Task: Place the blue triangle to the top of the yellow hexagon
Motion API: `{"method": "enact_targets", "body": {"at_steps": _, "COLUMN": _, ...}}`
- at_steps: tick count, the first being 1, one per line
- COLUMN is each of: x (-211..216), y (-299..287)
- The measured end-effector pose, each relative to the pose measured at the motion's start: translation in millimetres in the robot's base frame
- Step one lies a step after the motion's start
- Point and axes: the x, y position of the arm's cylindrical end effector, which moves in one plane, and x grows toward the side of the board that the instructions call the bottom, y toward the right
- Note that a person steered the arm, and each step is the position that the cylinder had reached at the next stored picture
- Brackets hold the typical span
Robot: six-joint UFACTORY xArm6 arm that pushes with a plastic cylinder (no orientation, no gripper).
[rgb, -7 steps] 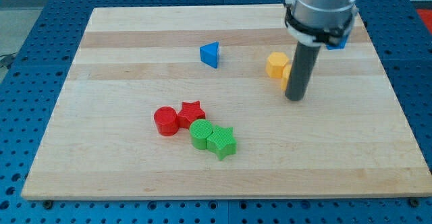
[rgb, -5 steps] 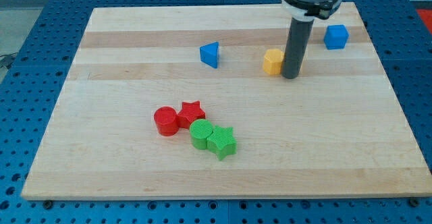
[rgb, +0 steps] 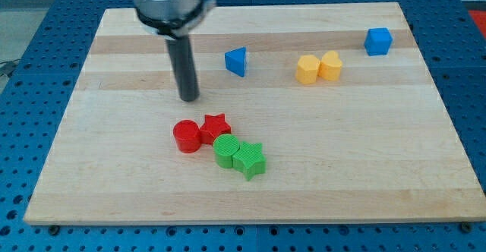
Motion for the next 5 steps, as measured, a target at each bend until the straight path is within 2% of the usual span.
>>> {"method": "enact_targets", "body": {"at_steps": 1, "x": -25.9, "y": -21.2}}
{"method": "enact_targets", "body": {"at_steps": 2, "x": -45.4, "y": -10.9}}
{"method": "enact_targets", "body": {"at_steps": 3, "x": -44.1, "y": -5.9}}
{"method": "enact_targets", "body": {"at_steps": 4, "x": -37.2, "y": 17.9}}
{"method": "enact_targets", "body": {"at_steps": 5, "x": -29.0, "y": 80.0}}
